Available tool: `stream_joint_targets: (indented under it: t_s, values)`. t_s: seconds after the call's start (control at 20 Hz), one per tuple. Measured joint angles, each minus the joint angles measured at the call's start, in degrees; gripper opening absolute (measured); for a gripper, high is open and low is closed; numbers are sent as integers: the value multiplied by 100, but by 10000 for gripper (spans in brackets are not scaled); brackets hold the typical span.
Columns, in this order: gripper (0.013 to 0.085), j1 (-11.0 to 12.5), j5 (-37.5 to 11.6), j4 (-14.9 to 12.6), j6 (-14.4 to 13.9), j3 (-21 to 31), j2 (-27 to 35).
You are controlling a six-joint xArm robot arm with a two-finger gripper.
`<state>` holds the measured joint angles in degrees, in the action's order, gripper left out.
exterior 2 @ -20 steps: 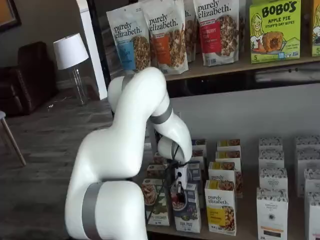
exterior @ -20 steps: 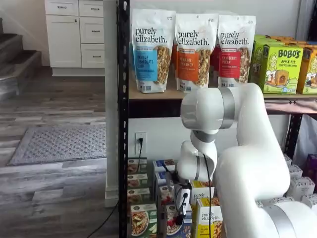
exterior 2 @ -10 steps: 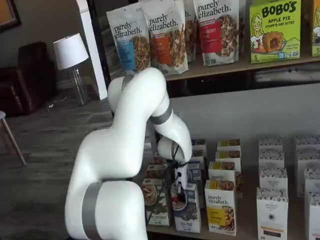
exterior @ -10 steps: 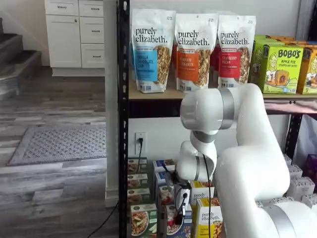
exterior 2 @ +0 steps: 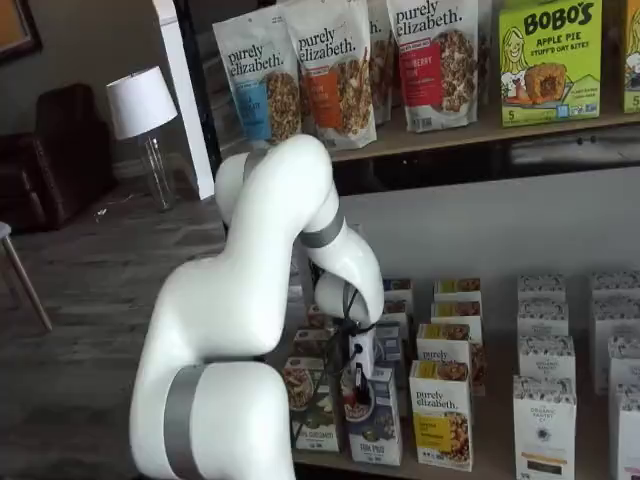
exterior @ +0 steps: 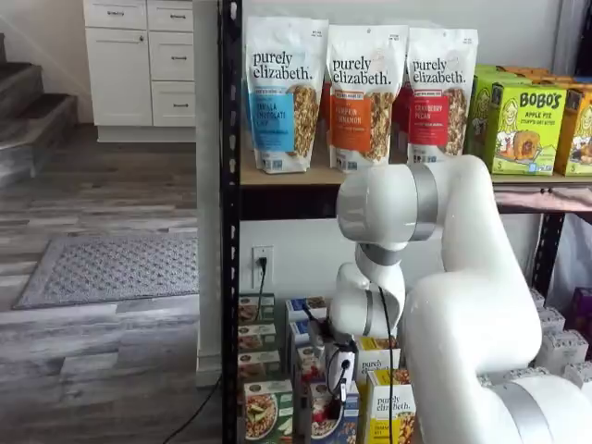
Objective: Pick up the blue and white box that is on the bottom shelf, the second box from the left
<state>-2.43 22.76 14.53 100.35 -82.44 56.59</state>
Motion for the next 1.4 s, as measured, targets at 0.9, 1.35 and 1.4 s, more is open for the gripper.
stream_joint_targets:
  t_s: [0.9, 1.35, 1.4]
  values:
    - [450, -49, -58, 152, 103, 438, -326]
    - [450, -156, -251, 228, 100, 1464, -1054]
    - [450, -163, -261, 252, 118, 1570, -1137]
